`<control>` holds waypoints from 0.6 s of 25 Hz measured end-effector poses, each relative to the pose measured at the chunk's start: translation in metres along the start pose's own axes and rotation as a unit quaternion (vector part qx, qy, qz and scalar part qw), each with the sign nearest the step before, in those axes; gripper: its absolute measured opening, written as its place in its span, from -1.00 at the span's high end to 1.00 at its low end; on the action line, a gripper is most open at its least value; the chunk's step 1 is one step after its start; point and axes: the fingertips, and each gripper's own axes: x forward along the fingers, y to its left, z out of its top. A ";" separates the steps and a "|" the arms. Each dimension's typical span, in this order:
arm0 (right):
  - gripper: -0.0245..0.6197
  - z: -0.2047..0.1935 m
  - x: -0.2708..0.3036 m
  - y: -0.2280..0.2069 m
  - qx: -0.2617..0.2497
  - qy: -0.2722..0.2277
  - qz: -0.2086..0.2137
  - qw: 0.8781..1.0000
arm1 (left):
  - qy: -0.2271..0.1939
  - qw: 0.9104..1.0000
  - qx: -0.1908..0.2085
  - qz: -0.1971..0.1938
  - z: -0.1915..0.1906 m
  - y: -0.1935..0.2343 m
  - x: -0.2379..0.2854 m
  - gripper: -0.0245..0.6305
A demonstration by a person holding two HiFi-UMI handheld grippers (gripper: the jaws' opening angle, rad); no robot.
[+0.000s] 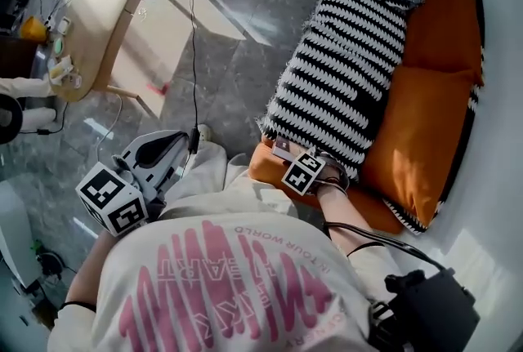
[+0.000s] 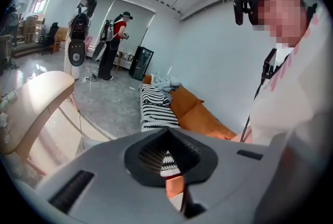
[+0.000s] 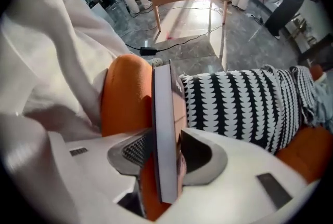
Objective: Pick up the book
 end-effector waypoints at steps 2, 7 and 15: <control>0.38 0.001 0.003 -0.004 0.001 -0.002 -0.004 1.000 | 0.004 1.000 0.000 -0.001 0.002 0.001 0.008 0.91; 0.38 0.005 -0.001 0.000 -0.021 -0.015 -0.045 0.999 | 0.004 1.000 0.002 -0.008 0.003 0.000 0.007 0.91; -0.08 0.009 -0.007 -0.015 0.109 -0.083 -0.003 0.991 | 0.007 1.000 -0.001 -0.009 0.006 -0.001 0.006 0.91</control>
